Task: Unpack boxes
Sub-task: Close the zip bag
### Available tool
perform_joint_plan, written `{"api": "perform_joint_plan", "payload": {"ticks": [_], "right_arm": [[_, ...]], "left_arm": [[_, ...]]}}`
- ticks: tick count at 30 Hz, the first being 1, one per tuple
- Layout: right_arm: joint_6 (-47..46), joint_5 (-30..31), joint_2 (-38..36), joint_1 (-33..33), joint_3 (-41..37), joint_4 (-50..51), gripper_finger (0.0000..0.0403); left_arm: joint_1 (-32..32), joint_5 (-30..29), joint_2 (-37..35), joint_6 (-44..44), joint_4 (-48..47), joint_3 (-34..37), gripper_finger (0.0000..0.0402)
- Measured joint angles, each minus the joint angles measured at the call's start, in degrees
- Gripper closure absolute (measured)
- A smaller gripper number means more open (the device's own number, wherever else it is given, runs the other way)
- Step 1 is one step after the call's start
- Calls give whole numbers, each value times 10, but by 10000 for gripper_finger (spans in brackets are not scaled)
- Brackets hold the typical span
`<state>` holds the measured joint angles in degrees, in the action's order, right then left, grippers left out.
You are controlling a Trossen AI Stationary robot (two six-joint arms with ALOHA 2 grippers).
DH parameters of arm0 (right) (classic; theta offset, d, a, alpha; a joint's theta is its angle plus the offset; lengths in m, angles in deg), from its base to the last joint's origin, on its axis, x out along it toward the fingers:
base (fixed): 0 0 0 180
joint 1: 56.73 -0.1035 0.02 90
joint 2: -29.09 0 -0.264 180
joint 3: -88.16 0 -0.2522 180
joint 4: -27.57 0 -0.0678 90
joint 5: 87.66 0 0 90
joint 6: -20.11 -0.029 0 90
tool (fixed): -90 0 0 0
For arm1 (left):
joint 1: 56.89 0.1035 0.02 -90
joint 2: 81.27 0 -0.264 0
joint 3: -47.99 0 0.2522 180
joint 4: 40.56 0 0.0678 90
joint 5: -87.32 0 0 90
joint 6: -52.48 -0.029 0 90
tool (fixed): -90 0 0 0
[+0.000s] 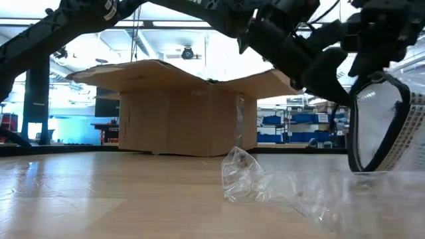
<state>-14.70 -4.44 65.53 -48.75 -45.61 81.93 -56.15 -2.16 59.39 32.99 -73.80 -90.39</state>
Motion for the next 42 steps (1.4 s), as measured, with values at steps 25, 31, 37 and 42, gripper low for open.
{"api": "perform_joint_plan", "payload": {"ticks": [25,31,37,42], "right_arm": [[52,-174,-6,61,-219,-370,174],[84,-210,4,61,-214,-381,175],[75,-242,3,60,-214,-401,219],[69,-245,3,62,-214,-400,354]], "left_arm": [[-5,3,-45,2,-96,8,388],[-5,7,-45,2,-76,8,387],[-5,9,-45,5,-68,8,386],[-5,6,-45,5,-73,8,386]]}}
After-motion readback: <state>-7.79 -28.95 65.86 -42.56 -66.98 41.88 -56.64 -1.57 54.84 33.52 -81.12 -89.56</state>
